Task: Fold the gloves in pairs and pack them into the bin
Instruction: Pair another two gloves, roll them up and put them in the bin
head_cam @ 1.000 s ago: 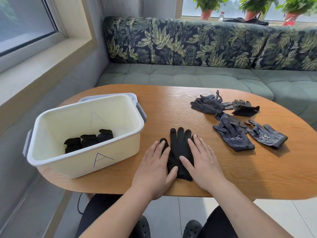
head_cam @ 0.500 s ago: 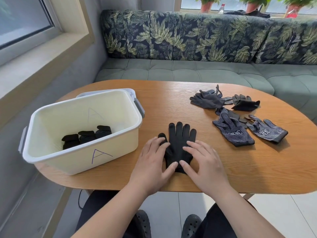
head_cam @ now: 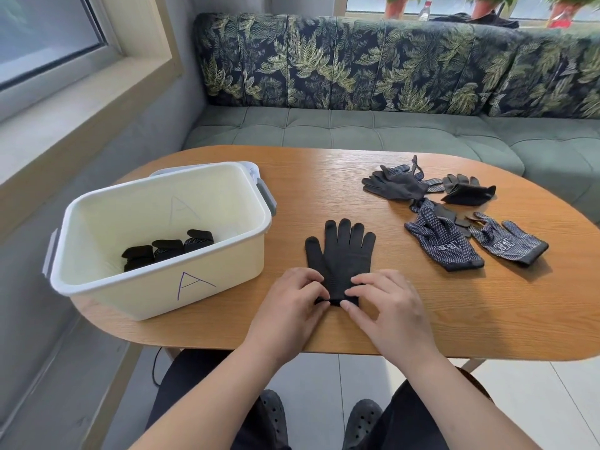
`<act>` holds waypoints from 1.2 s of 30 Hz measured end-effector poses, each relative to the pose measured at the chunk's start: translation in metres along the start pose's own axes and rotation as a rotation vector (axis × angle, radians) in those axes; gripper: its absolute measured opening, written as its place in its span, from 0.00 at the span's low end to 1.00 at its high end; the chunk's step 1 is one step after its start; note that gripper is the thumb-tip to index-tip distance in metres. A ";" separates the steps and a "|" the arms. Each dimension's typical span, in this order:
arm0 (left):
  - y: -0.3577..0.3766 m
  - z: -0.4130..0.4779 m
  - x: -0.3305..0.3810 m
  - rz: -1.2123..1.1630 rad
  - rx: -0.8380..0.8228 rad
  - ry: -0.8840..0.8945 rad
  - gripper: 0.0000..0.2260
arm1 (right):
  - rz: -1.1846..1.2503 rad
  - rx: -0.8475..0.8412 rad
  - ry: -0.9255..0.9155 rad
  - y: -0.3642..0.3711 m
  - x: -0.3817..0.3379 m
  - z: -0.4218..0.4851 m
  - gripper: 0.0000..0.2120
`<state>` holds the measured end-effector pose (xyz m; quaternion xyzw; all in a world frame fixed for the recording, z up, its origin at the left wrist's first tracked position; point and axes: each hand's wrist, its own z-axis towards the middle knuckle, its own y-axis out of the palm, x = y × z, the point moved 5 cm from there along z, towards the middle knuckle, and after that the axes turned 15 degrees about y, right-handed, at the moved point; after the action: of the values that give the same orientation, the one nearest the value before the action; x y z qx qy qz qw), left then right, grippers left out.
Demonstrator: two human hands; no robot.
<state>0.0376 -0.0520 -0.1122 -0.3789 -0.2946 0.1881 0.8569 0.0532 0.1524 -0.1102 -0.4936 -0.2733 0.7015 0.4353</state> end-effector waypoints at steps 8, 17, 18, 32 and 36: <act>-0.003 -0.001 0.009 0.068 0.023 0.043 0.04 | 0.024 0.016 -0.064 -0.003 -0.001 -0.003 0.09; -0.004 0.000 0.011 0.086 0.012 0.068 0.04 | 0.026 0.060 -0.096 0.001 -0.001 -0.004 0.05; -0.004 0.000 0.011 0.094 0.007 0.077 0.05 | 0.026 0.061 -0.099 0.001 -0.002 -0.005 0.05; -0.005 0.001 0.001 -0.045 0.026 -0.029 0.05 | 0.073 -0.033 -0.020 -0.006 -0.001 0.000 0.12; -0.011 0.000 -0.003 -0.140 0.035 -0.171 0.06 | 0.234 -0.058 0.129 -0.007 0.008 0.001 0.10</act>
<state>0.0361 -0.0607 -0.1048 -0.3251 -0.3891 0.1642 0.8461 0.0542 0.1634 -0.1077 -0.5785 -0.2053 0.7061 0.3529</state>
